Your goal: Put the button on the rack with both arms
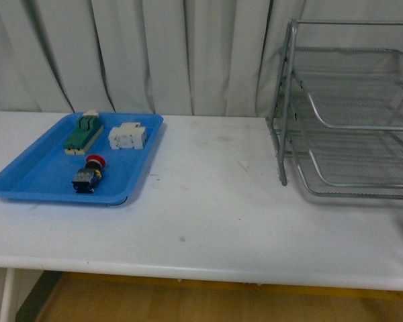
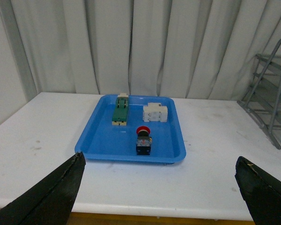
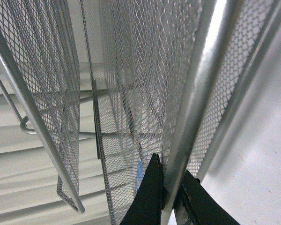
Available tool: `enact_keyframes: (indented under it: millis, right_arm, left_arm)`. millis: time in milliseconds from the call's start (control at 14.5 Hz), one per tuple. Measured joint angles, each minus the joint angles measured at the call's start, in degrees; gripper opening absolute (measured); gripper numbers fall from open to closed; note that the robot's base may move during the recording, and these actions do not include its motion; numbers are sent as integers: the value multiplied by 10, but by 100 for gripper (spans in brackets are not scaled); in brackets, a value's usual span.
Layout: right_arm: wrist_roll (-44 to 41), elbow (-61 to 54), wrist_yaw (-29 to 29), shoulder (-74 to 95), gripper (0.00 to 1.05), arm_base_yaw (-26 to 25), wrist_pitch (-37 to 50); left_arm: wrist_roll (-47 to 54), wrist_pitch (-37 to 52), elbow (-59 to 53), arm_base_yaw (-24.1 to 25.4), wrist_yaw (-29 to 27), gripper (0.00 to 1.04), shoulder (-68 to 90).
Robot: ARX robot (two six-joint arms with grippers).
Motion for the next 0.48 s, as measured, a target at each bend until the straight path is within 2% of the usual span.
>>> enact_keyframes:
  millis: [483]
  right_arm:
    - [-36,-134,-45,-62,4,-48,3]
  left_arm:
    - [0,0,0,0,0,98,0]
